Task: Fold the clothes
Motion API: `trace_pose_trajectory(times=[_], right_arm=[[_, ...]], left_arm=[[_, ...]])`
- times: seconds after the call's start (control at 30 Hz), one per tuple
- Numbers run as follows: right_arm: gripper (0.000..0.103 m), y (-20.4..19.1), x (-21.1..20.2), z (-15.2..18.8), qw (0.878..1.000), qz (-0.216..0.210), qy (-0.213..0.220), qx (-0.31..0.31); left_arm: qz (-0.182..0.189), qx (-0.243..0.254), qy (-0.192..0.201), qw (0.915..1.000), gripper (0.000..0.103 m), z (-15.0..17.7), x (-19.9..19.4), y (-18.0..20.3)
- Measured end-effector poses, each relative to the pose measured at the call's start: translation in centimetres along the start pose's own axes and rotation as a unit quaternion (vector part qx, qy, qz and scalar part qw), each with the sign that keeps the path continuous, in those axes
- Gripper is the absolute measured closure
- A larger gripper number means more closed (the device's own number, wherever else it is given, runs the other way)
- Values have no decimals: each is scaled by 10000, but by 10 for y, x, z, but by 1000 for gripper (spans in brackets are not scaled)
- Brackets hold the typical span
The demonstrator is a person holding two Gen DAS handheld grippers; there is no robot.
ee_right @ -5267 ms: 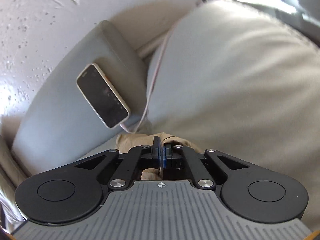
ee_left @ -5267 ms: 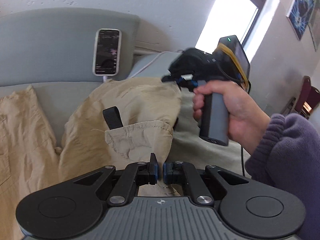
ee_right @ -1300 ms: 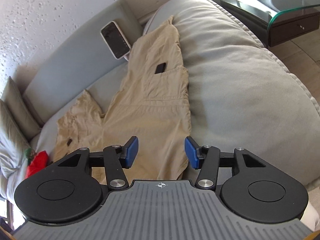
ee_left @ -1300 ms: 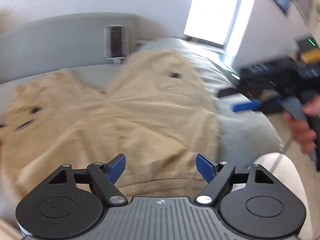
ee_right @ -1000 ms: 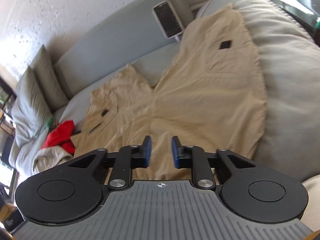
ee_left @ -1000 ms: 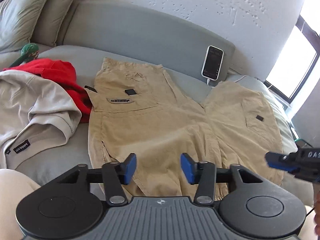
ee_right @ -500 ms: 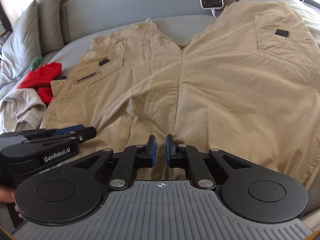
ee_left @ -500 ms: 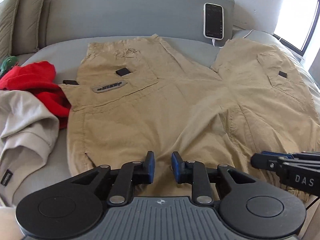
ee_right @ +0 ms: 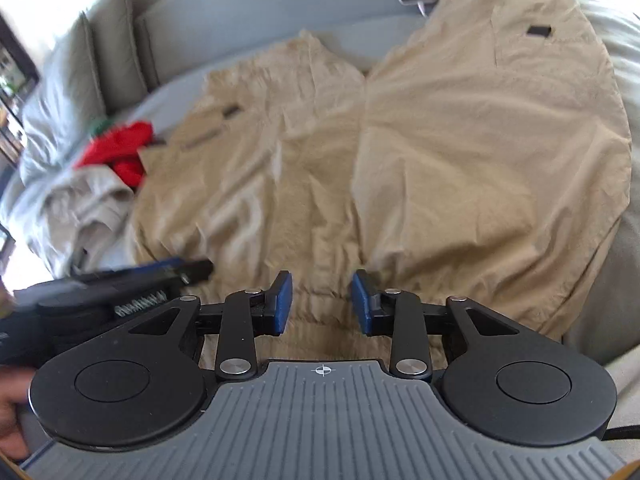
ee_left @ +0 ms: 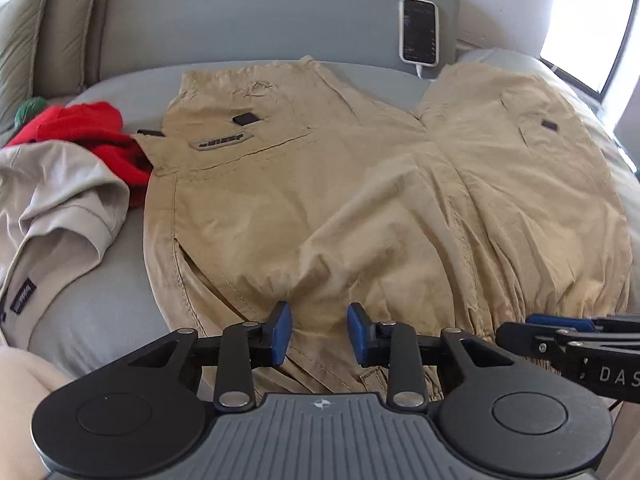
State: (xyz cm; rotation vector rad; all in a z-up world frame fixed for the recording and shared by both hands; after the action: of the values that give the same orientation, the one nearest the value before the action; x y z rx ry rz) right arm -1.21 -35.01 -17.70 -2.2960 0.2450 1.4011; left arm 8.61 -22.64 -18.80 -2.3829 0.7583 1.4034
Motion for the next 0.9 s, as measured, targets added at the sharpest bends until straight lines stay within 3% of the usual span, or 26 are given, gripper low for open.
trace_pose_trajectory(times=[0.13, 0.33, 0.37, 0.43, 0.47, 0.53, 0.6, 0.7, 0.8, 0.9], right_arm=[[71, -1, -11, -1, 9998, 44, -151, 135], [67, -2, -38, 8, 9984, -434, 165, 312], [68, 1, -34, 11, 9977, -515, 112, 429], [68, 15, -15, 18, 9964, -295, -270, 754], [75, 22, -7, 23, 9947, -202, -471, 887], [78, 28, -5, 27, 9919, -312, -581, 1085], [74, 31, -7, 28, 9895, -450, -594, 1234], [64, 35, -25, 19, 9883, -559, -262, 1396], [52, 45, -54, 4, 9832, -821, 188, 1617], [44, 61, -78, -7, 9779, -783, 546, 1862]], left_arm=[[-11, -119, 4, 9999, 73, -2, -10, 0], [290, -312, 289, 9987, 65, -2, -30, 12], [330, -357, 248, 9985, 60, -2, -27, 14], [280, -363, -78, 9989, 60, 4, -15, 15], [230, -315, -233, 9990, 59, 8, -9, 16], [190, -186, -231, 9994, 58, 8, -6, 17], [212, -222, -327, 9990, 58, 5, -6, 16], [191, -192, -380, 9989, 69, 2, -13, 19], [198, -97, -274, 9994, 69, 2, -24, 27], [272, 14, -192, 9994, 68, -3, -34, 41]])
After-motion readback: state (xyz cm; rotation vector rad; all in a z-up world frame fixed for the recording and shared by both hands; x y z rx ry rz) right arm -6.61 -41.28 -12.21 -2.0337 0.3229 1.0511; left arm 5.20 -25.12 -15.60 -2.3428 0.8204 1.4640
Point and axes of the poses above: each gripper's, at about its wrist camera, not at the fingertips, and x roughly the way its jaws point, y to its right, z to its underside, the point moved 8 cm from there along x, roughly the way its jaws point, and after that the axes turned 9 degrees about -y, right-handed, at the moved point
